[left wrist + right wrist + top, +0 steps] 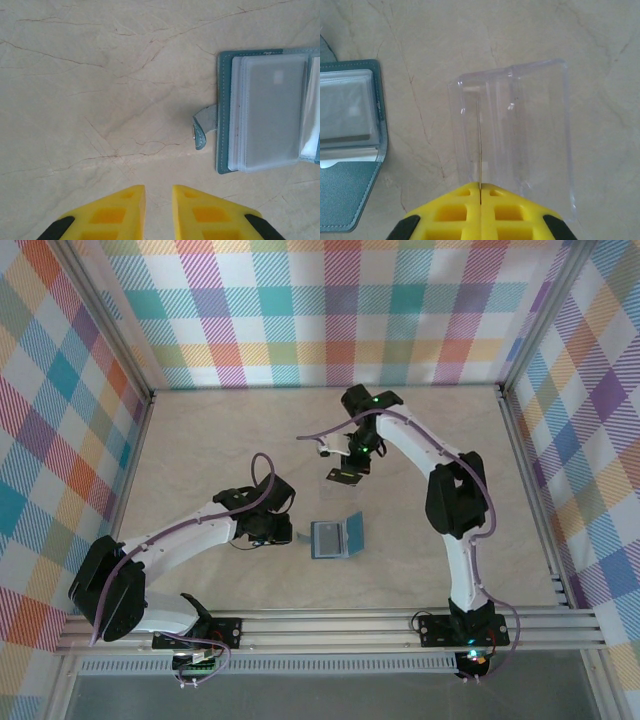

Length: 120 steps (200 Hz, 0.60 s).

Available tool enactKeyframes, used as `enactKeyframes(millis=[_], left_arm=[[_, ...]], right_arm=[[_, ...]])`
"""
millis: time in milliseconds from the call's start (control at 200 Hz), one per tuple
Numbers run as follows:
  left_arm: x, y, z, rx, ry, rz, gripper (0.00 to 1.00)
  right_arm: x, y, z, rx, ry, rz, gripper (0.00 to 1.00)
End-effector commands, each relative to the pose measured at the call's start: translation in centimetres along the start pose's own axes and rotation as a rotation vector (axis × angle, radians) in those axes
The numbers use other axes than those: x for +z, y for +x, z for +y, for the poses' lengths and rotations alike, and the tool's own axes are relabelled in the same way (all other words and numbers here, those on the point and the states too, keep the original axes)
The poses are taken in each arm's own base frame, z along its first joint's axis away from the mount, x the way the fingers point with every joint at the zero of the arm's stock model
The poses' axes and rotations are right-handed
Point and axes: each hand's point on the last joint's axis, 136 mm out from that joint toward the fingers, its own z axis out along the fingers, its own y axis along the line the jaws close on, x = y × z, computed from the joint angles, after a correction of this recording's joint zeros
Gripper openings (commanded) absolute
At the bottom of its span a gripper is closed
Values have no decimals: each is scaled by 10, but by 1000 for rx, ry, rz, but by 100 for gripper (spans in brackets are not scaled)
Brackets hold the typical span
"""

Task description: Take the credit cards out of the card holder

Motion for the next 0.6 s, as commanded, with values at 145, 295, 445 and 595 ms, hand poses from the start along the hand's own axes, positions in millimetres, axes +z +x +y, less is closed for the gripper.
enactKeyframes(millis=[145,295,445,595], left_arm=[[-3,6,8,-13,-7,9,22],[-3,6,8,-15,-6,10,22],[-7,4,8,-17,1,-7,22],[-10,2,7,-19,5,-20,22]], right_arm=[[13,-2,20,-36,-102,25,0],[22,-3,22,-35,-121,49,0],[29,-7,15,-45,-84,57,15],[25,-12,-5,-48,18,54,30]])
